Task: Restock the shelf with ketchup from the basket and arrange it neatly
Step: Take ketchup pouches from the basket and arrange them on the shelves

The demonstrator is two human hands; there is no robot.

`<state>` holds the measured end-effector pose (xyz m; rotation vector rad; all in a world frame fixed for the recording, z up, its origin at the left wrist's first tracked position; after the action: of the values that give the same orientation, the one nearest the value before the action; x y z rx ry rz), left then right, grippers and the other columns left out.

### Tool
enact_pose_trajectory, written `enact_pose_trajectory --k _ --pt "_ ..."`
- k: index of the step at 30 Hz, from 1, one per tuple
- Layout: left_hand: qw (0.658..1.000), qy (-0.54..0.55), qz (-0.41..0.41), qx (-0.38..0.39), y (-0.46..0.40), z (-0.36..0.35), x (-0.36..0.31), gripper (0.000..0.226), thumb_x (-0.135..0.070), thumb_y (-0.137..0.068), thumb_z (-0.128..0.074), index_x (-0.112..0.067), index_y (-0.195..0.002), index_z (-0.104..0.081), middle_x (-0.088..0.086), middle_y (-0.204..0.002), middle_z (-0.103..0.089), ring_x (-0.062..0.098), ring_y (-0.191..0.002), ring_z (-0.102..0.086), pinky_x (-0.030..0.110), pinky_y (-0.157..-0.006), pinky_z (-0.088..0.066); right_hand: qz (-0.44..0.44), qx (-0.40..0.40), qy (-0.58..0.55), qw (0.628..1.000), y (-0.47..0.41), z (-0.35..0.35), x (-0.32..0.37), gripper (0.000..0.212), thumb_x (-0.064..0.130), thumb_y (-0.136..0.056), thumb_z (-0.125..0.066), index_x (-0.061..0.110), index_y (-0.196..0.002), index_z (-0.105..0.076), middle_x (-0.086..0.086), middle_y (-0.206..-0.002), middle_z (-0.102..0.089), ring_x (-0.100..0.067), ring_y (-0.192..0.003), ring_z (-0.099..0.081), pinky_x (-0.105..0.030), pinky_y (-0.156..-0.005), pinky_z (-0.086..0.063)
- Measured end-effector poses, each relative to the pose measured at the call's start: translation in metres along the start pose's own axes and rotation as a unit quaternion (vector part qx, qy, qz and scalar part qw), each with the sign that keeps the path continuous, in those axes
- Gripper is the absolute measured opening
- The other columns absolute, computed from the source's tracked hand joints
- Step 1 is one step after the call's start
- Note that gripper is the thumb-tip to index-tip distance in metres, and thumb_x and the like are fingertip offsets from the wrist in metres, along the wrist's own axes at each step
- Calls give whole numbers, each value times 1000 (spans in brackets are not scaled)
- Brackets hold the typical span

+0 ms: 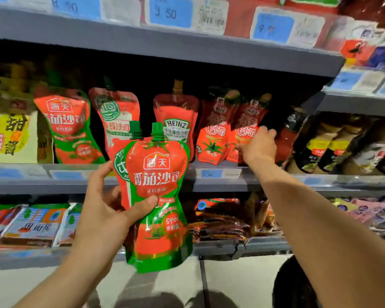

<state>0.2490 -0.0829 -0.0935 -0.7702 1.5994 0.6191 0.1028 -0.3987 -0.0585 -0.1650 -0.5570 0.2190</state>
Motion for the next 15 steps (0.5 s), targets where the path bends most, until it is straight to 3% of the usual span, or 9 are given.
enact_pose_trajectory --k 4,9,11,15 --pt "1000 -18 -7 9 -8 -5 9 75 -14 -45 -77 -55 -103 -51 -7 -95 -74 8 -87 -70 20 -57 -56 12 -19 -25 999 -20 -16 3 52 23 -84 -71 -3 -121 -46 -21 -130 -46 -39 -115 -51 -40 -92 -41" --pt "999 -34 -23 13 -20 -13 9 84 -18 -43 -78 -47 -117 -50 -2 -97 -75 12 -88 -71 24 -63 -59 9 -10 -32 999 -37 -28 7 37 18 -87 -66 -8 -112 -56 -25 -108 -61 -38 -104 -59 -39 -79 -45" --pt "999 -38 -24 9 -25 -15 9 83 -18 -44 -77 -45 -117 -49 -3 -96 -75 12 -88 -71 29 -65 -59 9 9 -31 999 -36 -31 5 33 17 -88 -64 -9 -108 -56 -25 -113 -59 -39 -106 -57 -38 -81 -44" --pt "999 -29 -22 5 -30 -21 9 77 -12 -48 -75 -48 -111 -49 -5 -89 -75 9 -82 -71 34 -73 -53 -2 -1 -92 996 -22 -17 -5 41 16 -89 -63 0 -123 -45 -17 -130 -47 -33 -115 -50 -36 -87 -41"
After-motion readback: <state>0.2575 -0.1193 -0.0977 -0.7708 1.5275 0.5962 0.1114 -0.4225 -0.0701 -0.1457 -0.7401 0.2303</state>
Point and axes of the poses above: each hand's wrist, its own y-axis away from the middle knuckle, its own z-axis out of the back of the hand, x = y × z, the point moved 8 cm from there along -y, towards the middle knuckle
